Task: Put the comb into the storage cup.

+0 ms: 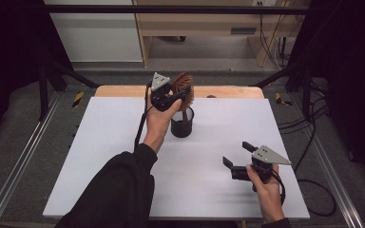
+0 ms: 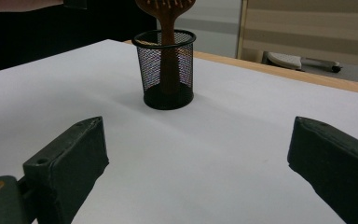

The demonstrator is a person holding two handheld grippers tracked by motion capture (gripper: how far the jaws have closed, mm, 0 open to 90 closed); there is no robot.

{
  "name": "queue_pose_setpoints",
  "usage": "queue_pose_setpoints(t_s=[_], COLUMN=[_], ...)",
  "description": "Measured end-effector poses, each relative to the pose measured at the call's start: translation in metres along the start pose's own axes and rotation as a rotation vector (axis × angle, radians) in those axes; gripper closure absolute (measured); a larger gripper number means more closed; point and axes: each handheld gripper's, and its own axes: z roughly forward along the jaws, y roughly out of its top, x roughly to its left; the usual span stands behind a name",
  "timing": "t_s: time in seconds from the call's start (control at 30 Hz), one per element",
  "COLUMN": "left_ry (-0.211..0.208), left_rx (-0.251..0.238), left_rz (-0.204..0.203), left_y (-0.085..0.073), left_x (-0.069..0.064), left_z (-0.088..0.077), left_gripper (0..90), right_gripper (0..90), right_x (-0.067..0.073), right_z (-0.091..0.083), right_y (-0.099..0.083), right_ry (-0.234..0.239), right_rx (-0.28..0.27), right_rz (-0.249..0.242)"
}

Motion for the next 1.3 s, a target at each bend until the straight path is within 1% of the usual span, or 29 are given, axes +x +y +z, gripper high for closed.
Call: queue_pose_setpoints(t_s=[0.13, 0.27, 0.4, 0.63, 0.77, 0.97, 1.3], left_ry=[-0.003, -0.003, -0.005, -0.002, -0.003, -0.005, -0.003], left_rx=[0.002, 0.005, 0.005, 0.0, 0.003, 0.005, 0.003], left_rz=[0.0, -0.002, -0.012, -0.012, -0.002, 0.004, -0.007], left_y=[-0.003, -0.005, -0.007, -0.01, -0.01, -0.011, -0.012], left_x=[-0.002, -0.002, -0.002, -0.001, -0.001, 0.003, 0.012], left_z=[0.001, 0.002, 0.003, 0.003, 0.001, -0.001, -0.005], left_gripper=[50.4, 50.3, 50.3, 50.2, 50.0, 49.3, 48.0], right_gripper=[4.9, 4.9, 4.9, 4.8, 4.8, 4.7, 4.6], right_x=[0.002, 0.001, 0.001, 0.002, 0.002, 0.002, 0.002], right_z=[0.001, 0.001, 0.0, 0.001, 0.001, 0.002, 0.002], right_y=[0.0, 0.0, 0.0, -0.001, -0.001, -0.001, -0.001], right_ry=[0.007, 0.005, 0.004, 0.007, 0.006, 0.008, 0.004], right_rx=[0.004, 0.003, 0.004, 0.007, 0.008, 0.01, 0.014], right_rz=[-0.002, -0.001, 0.001, 0.002, 0.002, 0.004, 0.006])
